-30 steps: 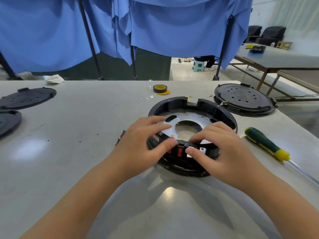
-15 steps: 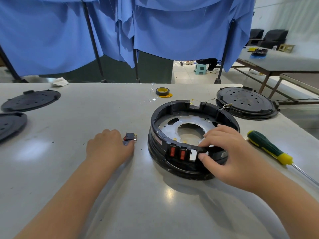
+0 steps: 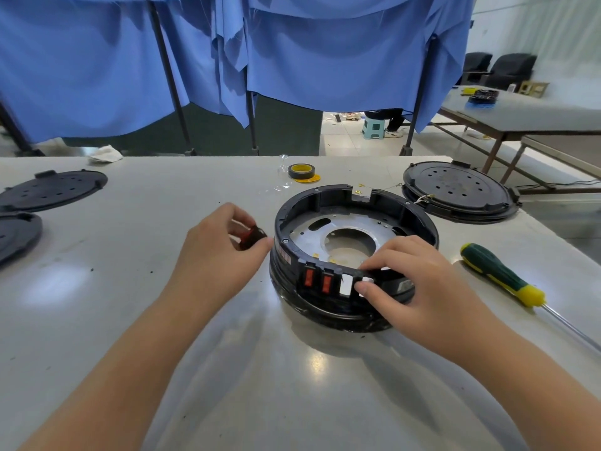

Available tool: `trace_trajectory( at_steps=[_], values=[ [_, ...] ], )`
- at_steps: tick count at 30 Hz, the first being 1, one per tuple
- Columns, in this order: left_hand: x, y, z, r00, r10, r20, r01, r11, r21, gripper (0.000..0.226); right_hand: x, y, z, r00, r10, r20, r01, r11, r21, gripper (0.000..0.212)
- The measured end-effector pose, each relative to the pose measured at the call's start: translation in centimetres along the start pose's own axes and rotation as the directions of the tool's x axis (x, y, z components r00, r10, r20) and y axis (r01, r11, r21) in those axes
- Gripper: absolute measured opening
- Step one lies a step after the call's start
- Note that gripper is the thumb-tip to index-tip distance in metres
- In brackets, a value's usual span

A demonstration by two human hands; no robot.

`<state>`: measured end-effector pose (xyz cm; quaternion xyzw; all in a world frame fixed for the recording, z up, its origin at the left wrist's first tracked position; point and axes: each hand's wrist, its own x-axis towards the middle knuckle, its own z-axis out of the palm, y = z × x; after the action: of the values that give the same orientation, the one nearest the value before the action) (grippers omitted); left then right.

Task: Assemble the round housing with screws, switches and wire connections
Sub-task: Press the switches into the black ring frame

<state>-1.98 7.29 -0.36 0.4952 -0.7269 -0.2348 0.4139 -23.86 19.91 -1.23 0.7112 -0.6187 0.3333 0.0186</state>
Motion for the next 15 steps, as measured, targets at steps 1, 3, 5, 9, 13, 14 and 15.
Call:
trace_trajectory(
  at_steps=[1, 3, 5, 9, 13, 14, 15],
  values=[
    [-0.3, 0.7, -0.2, 1.0, 0.016, 0.009, -0.015, 0.996, -0.086, 0.022, 0.0, 0.0, 0.0, 1.0, 0.003, 0.002, -0.003, 1.0, 0.003, 0.013],
    [-0.9, 2.0, -0.4, 0.997, 0.023, 0.072, -0.002, 0.961, -0.276, 0.023, -0.1, 0.0, 0.0, 1.0, 0.005, 0.004, -0.005, 1.0, 0.008, 0.013],
    [-1.5, 3.0, -0.3, 0.989, 0.026, 0.143, 0.033, 0.917, -0.398, 0.023, -0.1, 0.0, 0.0, 1.0, 0.002, 0.0, -0.002, 1.0, 0.017, 0.012],
    [-3.0, 4.2, 0.9, 0.952, 0.083, 0.294, 0.084, 0.854, -0.513, 0.019, 0.0, 0.0, 0.0, 1.0, -0.004, -0.004, 0.004, 1.0, 0.027, 0.01],
    [-4.0, 4.4, 1.8, 0.9, 0.153, 0.409, 0.093, 0.848, -0.521, 0.021, 0.1, 0.1, 0.1, 1.0, -0.014, -0.008, 0.014, 0.999, 0.032, 0.009],
    [-4.0, 4.4, 1.8, 0.895, 0.166, 0.413, 0.078, 0.854, -0.514, 0.021, 0.1, 0.1, 0.1, 1.0, -0.016, -0.01, 0.016, 0.999, 0.033, 0.009],
    [-4.0, 4.4, 1.7, 0.896, 0.184, 0.404, 0.044, 0.869, -0.494, 0.02, 0.0, 0.1, 0.1, 1.0, -0.018, -0.012, 0.018, 0.999, 0.035, 0.009]
  ],
)
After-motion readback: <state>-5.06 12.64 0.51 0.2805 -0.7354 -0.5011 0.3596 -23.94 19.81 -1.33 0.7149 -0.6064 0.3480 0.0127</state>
